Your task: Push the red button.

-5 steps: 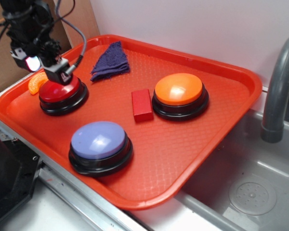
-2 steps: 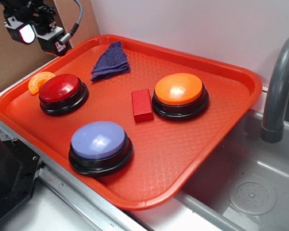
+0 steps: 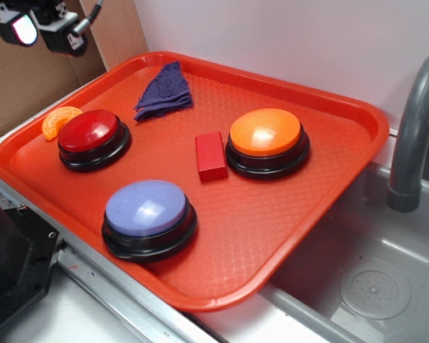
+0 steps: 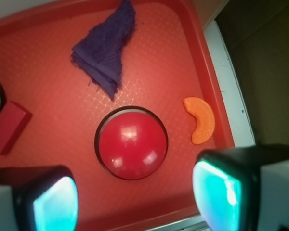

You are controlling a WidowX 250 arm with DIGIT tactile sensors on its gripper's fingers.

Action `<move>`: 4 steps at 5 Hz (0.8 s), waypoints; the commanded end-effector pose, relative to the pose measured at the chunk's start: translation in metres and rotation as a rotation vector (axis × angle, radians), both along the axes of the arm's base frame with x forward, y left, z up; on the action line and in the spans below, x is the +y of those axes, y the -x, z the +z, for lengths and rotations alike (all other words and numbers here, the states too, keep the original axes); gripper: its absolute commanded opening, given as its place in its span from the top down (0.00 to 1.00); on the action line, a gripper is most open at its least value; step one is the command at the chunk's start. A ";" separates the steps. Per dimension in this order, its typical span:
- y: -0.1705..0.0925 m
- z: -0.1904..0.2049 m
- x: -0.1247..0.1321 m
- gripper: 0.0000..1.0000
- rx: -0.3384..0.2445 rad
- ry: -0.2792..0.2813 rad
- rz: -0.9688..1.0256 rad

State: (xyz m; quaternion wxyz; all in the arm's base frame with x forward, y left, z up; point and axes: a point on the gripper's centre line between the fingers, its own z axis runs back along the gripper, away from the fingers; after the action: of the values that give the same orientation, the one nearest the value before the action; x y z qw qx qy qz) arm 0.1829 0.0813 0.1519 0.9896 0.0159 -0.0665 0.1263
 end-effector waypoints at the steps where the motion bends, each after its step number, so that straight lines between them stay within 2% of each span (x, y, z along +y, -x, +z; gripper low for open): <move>1: -0.005 0.031 0.011 0.00 -0.068 0.007 0.038; 4: -0.007 0.044 0.014 0.00 -0.079 0.031 0.058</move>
State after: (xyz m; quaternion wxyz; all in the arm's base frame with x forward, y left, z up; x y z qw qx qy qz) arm 0.1861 0.0863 0.1805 0.9852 -0.0107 -0.0803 0.1511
